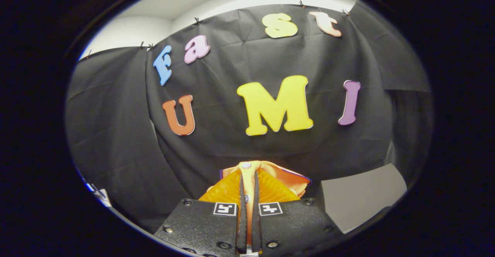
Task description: Put the clothes into the washing machine and then close the washing machine lid.
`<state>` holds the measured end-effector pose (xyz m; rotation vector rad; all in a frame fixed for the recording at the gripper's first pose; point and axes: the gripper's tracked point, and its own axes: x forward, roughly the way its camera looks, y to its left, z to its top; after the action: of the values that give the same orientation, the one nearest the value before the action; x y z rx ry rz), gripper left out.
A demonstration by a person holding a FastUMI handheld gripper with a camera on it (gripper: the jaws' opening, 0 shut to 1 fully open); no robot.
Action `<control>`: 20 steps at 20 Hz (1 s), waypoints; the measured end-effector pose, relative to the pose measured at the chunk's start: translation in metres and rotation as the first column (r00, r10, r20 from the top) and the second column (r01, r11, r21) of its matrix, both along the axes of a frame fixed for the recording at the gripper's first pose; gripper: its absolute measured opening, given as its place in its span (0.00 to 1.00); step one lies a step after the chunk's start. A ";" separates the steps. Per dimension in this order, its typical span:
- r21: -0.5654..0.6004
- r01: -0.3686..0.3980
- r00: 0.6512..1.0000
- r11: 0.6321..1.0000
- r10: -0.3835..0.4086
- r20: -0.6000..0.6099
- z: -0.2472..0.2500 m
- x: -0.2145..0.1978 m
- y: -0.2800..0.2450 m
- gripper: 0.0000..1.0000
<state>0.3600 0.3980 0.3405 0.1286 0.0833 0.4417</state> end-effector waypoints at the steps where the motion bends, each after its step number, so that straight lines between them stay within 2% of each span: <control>1: -0.004 -0.009 1.000 1.000 0.008 -0.020 -0.007 0.007 0.009 0.08; 10: -0.020 -0.039 0.977 0.999 0.035 -0.209 -0.090 0.074 0.065 0.08; 14: -0.031 -0.038 0.952 0.999 0.027 -0.305 -0.136 0.109 0.079 0.08; 20: -0.074 -0.001 0.902 0.997 -0.031 -0.431 -0.207 0.157 0.082 0.08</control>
<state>0.5166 0.4802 0.1334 0.1547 0.5366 0.3880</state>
